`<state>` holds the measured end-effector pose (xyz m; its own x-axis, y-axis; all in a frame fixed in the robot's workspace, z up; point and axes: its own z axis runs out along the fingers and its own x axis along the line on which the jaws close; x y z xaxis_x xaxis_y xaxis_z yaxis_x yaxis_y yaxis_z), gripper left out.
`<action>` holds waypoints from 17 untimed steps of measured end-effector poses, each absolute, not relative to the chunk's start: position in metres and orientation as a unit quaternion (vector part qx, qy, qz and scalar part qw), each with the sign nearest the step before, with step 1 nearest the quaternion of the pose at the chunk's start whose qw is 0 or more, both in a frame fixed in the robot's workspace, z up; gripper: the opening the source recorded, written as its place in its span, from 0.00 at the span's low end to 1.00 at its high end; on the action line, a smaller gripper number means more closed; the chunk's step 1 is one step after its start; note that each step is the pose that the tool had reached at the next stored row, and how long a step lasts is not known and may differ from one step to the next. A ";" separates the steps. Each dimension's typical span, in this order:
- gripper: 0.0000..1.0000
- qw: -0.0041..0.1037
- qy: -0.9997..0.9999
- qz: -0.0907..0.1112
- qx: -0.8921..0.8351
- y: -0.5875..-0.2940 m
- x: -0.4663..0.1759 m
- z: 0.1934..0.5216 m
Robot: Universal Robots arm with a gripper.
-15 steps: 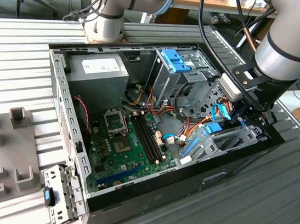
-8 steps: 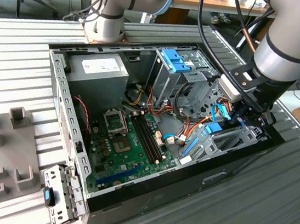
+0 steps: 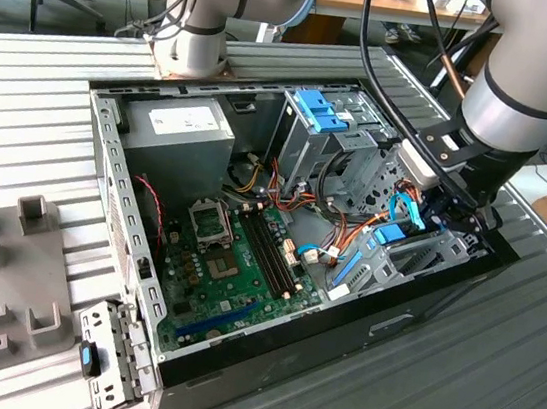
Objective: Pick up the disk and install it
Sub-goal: 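Insert the disk into the insertion slot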
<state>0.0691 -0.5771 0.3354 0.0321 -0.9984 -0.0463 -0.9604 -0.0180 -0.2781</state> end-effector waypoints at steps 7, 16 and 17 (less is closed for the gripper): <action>0.17 0.117 0.691 -0.081 -0.709 -0.577 0.069 0.334; 0.17 0.117 0.691 -0.081 -0.709 -0.577 0.069 0.334; 0.18 0.117 0.691 -0.081 -0.709 -0.577 0.069 0.334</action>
